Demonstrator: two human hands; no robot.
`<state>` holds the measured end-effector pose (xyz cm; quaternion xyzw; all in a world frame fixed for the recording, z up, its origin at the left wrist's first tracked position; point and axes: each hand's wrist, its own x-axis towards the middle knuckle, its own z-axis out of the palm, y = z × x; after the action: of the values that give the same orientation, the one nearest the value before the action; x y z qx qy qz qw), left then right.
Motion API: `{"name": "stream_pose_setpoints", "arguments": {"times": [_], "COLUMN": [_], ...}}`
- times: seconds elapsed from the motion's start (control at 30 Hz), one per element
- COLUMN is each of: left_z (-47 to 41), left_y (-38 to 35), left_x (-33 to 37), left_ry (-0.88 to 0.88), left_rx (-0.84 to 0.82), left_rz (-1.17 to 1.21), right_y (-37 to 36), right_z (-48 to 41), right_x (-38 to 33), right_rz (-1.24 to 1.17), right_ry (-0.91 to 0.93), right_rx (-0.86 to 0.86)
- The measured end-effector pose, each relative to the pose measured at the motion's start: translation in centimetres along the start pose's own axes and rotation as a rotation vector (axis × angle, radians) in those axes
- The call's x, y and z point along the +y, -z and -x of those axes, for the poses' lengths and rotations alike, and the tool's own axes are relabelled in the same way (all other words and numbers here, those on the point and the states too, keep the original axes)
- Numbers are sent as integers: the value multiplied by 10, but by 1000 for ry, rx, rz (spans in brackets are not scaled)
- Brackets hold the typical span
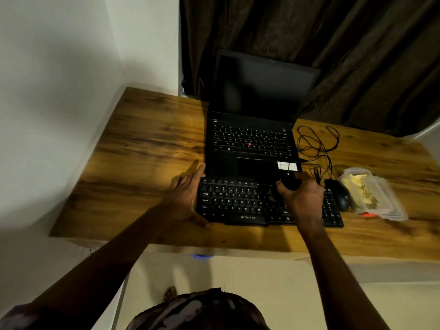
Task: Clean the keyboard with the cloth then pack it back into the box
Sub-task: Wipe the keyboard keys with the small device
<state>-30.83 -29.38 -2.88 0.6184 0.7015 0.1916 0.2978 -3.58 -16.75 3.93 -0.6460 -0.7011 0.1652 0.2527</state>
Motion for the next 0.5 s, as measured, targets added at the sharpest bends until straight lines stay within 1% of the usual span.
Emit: {"name": "stream_pose_setpoints", "arguments": {"times": [0.07, 0.17, 0.23, 0.33, 0.4, 0.5], "left_z": [-1, -2, -2, -5, -7, -6], "left_y": [-1, -4, -5, -4, -6, -6], "left_x": [-2, -6, -7, -8, -10, -10], "left_ry": [-3, -7, -13, 20, 28, 35], "left_rx": [3, 5, 5, -16, -8, -8], "left_rz": [-8, -6, -7, -26, -40, -43], "right_y": [0, -15, -29, -48, -58, -67], "right_z": [8, 26, 37, 47, 50, 56], "right_x": [-7, -27, -44, -69, -82, -95], "right_rz": [64, 97, 42, -52, -144, -332], "right_ry": [32, 112, 165, 223, 207, 134], "right_rx": [-21, -133, -187, -221, -267, -370]}}
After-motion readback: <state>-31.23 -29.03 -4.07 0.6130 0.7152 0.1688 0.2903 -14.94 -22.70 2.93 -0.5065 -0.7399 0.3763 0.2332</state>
